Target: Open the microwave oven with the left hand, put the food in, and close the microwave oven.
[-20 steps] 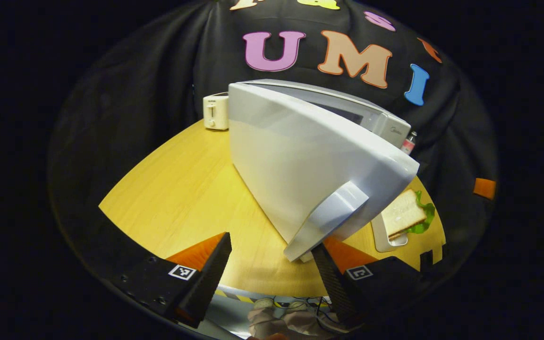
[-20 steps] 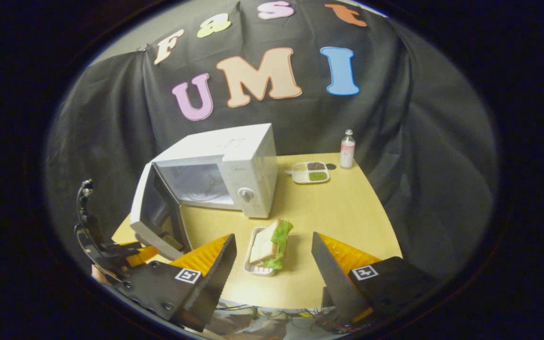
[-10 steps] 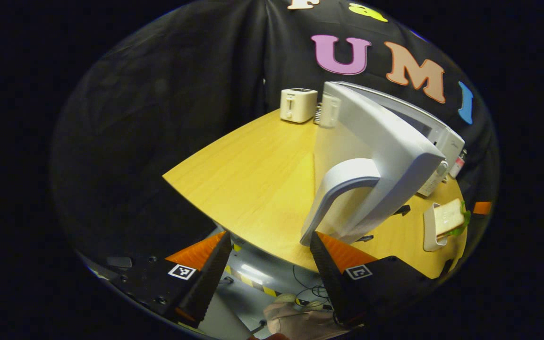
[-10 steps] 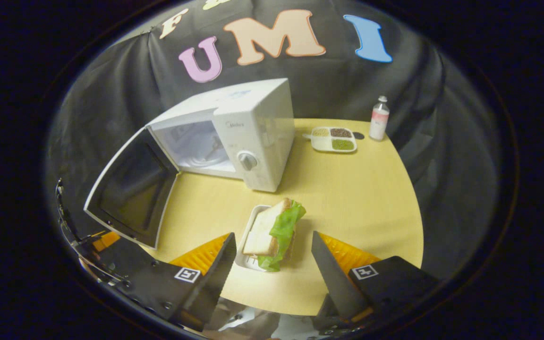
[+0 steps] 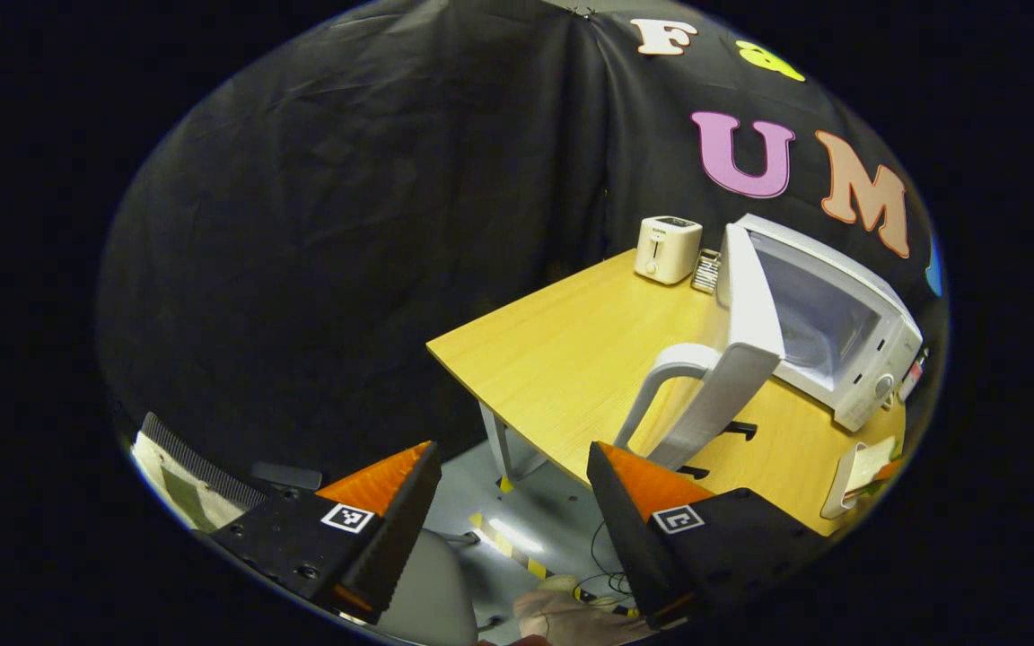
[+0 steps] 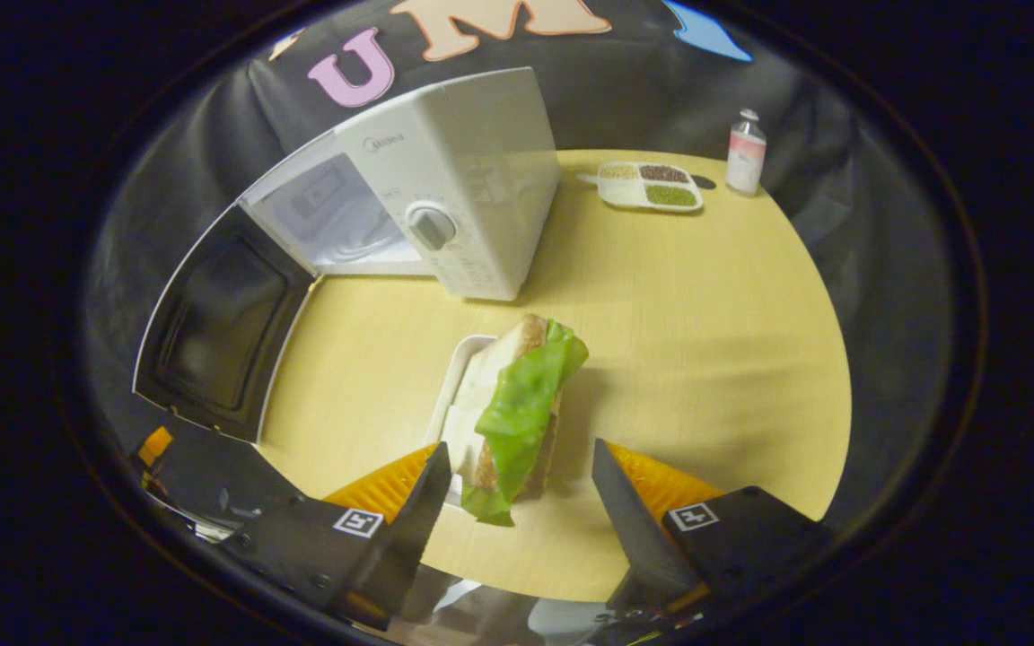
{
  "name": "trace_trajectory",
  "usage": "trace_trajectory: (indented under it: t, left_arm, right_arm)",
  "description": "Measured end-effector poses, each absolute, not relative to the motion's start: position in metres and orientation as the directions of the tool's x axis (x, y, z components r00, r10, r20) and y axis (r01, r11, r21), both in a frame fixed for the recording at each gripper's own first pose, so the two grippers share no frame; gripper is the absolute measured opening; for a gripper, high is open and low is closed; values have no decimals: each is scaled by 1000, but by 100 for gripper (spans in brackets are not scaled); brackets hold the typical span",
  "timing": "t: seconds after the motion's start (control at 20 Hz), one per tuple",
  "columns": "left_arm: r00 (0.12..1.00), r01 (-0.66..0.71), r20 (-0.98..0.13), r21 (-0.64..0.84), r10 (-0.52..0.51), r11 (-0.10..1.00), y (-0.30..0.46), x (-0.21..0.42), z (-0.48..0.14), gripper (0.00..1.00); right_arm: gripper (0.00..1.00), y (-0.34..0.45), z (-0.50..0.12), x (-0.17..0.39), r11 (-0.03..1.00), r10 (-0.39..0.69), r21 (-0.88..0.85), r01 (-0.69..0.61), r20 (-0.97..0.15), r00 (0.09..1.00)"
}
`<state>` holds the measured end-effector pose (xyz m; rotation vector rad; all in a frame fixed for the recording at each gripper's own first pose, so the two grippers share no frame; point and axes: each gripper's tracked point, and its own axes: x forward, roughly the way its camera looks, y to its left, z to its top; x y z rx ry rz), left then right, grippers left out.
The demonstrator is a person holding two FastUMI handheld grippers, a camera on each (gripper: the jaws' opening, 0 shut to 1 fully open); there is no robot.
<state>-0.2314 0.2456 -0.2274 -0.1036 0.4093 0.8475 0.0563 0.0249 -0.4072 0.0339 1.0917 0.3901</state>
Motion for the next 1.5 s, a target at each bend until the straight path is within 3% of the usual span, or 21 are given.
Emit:
trace_trajectory:
  t: [0.2, 0.25, 0.35, 0.4, 0.55, 1.0, 1.3, 1.5]
  left_arm:
    - [613, -744, -331, 62, 717, 665, 237, -226, -202, 97]
    - [620, -741, -321, 62, 716, 669, 236, -225, -196, 96]
    - [627, -736, -309, 64, 715, 674, 235, -223, -189, 97]
    - [628, -736, -304, 68, 716, 674, 237, -221, -187, 96]
    - [633, -729, -305, 74, 712, 680, 242, -217, -185, 96]
    - [680, -667, -337, 84, 651, 740, 282, -193, -196, 97]
    - [759, -535, -389, 84, 522, 841, 315, -152, -203, 96]
    - [812, -426, -416, 57, 410, 903, 325, -122, -209, 96]
  right_arm:
    - [87, 35, -419, 57, 923, 367, 289, -254, -859, 357]
    - [80, 37, -421, 57, 921, 375, 302, -247, -859, 348]
    - [58, 41, -426, 54, 919, 383, 324, -223, -866, 322]
    - [55, 43, -422, 56, 917, 392, 338, -212, -861, 324]
    - [33, 47, -416, 59, 916, 399, 361, -172, -850, 344]
    - [33, 53, -383, 51, 923, 353, 384, -17, -828, 435]
    - [33, 91, -349, 38, 896, 290, 420, 141, -797, 530]
    - [33, 141, -337, 32, 840, 309, 503, 206, -754, 579]
